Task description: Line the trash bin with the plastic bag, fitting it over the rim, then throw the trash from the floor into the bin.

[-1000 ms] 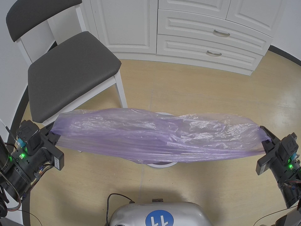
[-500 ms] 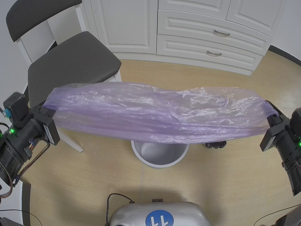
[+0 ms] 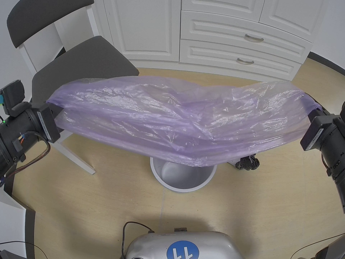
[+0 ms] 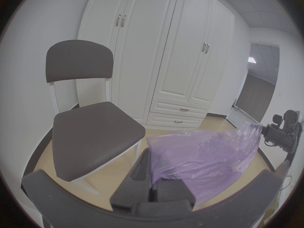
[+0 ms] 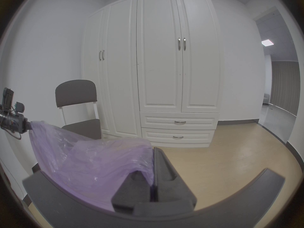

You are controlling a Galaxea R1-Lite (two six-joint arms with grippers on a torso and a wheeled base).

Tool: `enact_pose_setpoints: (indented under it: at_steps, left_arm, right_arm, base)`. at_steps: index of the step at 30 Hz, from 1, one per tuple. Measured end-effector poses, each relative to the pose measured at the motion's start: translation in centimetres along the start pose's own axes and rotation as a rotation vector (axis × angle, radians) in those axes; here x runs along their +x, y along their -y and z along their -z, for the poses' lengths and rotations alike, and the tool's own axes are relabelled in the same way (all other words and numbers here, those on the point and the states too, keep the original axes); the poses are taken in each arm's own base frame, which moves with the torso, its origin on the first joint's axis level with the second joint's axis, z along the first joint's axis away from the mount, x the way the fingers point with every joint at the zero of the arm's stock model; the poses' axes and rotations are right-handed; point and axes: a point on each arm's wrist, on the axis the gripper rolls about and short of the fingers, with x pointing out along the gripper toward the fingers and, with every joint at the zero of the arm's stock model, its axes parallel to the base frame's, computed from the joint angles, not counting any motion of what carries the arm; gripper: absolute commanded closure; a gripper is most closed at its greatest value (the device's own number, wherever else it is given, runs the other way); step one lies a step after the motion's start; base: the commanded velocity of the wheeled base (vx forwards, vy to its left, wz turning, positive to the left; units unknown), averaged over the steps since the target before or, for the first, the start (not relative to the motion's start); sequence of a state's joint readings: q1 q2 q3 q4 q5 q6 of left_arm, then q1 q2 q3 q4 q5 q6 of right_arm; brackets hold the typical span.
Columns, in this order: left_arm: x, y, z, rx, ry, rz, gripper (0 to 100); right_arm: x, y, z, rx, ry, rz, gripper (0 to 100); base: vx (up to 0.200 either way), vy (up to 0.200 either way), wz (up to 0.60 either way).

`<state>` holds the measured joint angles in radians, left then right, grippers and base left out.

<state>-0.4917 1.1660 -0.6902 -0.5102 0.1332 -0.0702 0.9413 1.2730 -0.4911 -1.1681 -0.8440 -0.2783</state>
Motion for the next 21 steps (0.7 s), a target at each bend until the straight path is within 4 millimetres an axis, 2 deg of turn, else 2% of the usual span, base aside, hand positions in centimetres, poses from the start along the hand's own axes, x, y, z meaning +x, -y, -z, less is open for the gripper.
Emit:
enact_pose_setpoints:
  at_steps: [8,21]
  left_arm:
    - [-0.3,-1.5,-1.0,-0.028,-0.005,-0.021,100]
    - [-0.3,-2.7,-1.1,-0.023,-0.025,-0.063,100]
  right_arm:
    - [-0.5,0.5,-0.6,-0.004,-0.029,-0.017,100]
    - [-0.4,2.1,-0.4,-0.063,-0.067,0.039,100]
  base:
    - [0.000,0.000,0.00]
    - [0.000,0.000,0.00]
